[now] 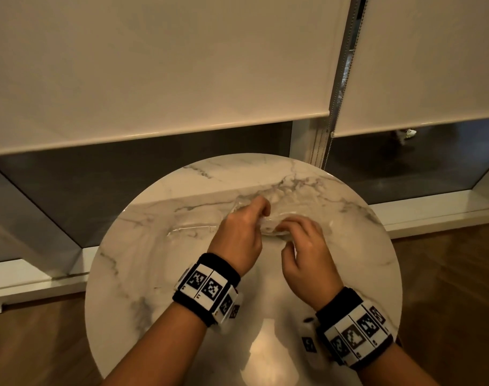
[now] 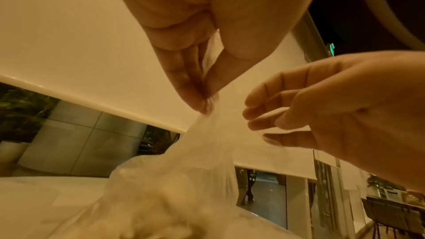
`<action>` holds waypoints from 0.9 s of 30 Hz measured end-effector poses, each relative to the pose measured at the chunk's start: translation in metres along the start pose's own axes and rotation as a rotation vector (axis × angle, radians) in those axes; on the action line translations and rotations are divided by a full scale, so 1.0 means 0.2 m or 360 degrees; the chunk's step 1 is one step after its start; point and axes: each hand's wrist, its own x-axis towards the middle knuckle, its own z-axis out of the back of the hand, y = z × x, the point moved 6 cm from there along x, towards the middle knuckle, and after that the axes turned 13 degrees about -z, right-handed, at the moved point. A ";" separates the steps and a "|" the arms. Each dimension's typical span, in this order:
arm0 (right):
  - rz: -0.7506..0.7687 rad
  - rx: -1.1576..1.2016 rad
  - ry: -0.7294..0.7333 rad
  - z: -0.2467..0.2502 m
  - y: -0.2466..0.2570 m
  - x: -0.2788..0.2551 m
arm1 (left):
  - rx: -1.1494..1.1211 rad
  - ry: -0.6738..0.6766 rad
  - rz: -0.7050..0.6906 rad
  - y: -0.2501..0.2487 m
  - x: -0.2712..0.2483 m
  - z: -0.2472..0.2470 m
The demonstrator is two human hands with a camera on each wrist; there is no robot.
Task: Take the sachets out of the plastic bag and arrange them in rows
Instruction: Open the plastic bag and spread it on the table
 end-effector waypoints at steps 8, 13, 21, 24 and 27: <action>0.0069 0.0012 -0.0129 0.03 -0.01 0.04 | 0.0312 0.0075 0.0012 0.00 -0.01 0.04; -0.0034 -0.0055 -0.0132 0.01 -0.06 0.03 | 0.0182 -0.0112 0.0187 0.01 -0.03 0.06; -0.0203 -0.0806 0.1050 -0.17 -0.12 -0.15 | 0.0213 -0.0319 0.0348 0.08 -0.04 0.09; -0.0275 -0.0831 0.1196 -0.16 -0.09 -0.18 | 0.0181 -0.0164 0.0229 0.07 -0.05 0.03; -0.0205 -0.0378 0.0728 -0.07 0.04 -0.08 | 0.0111 0.0081 0.0128 0.04 -0.06 -0.05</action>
